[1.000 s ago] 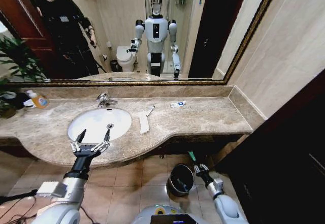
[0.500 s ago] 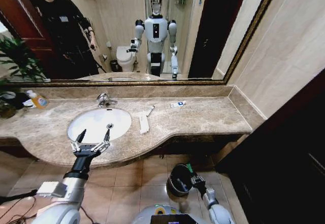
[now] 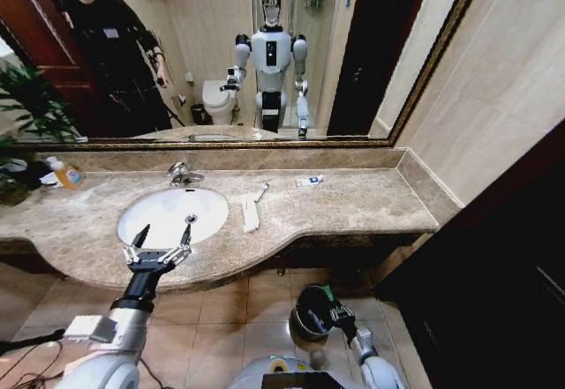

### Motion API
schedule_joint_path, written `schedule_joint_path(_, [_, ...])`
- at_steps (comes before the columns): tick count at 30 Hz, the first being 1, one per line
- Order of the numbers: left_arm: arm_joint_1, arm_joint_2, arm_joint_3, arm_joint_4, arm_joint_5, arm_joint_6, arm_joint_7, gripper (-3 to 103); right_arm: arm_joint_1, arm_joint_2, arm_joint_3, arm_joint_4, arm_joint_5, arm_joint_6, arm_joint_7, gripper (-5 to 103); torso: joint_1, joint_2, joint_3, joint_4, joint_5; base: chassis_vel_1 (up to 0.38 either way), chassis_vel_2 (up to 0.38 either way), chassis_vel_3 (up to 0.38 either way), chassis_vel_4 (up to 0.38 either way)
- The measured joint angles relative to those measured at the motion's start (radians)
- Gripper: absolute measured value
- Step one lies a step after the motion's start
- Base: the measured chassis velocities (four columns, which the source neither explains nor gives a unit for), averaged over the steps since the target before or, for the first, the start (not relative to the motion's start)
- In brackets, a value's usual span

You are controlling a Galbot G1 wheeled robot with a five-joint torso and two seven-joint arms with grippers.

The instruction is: Pick up the trash from the sink and place it in the trash bin.

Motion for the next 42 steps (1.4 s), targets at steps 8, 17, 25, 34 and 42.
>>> schedule_joint_path(8, [0.0, 0.0, 0.0, 0.0, 0.0, 0.0, 0.0, 100, 0.0, 0.001, 0.0, 0.0, 0.001, 0.001, 0.0, 53, 0.0, 0.0, 0.0, 0.0, 0.0, 0.0, 0.0, 0.0, 0.0])
schedule_joint_path(17, [0.0, 0.0, 0.0, 0.0, 0.0, 0.0, 0.0, 100, -0.001, 0.001, -0.001, 0.006, 0.001, 0.002, -0.001, 91, 0.0, 0.0, 0.0, 0.0, 0.0, 0.0, 0.0, 0.0, 0.0])
schedule_joint_path(25, [0.0, 0.0, 0.0, 0.0, 0.0, 0.0, 0.0, 100, -0.009, 0.001, -0.002, 0.021, 0.001, 0.002, -0.001, 100, 0.0, 0.0, 0.0, 0.0, 0.0, 0.0, 0.0, 0.0, 0.0])
schedule_joint_path(34, [0.0, 0.0, 0.0, 0.0, 0.0, 0.0, 0.0, 100, -0.081, -0.002, 0.019, 0.163, 0.033, 0.01, -0.002, 100, 0.0, 0.0, 0.0, 0.0, 0.0, 0.0, 0.0, 0.0, 0.0])
schedule_joint_path(42, [0.0, 0.0, 0.0, 0.0, 0.0, 0.0, 0.0, 100, -0.151, -0.02, 0.084, 0.372, 0.089, 0.025, -0.03, 100, 0.0, 0.0, 0.0, 0.0, 0.0002, 0.0, 0.0, 0.0, 0.0])
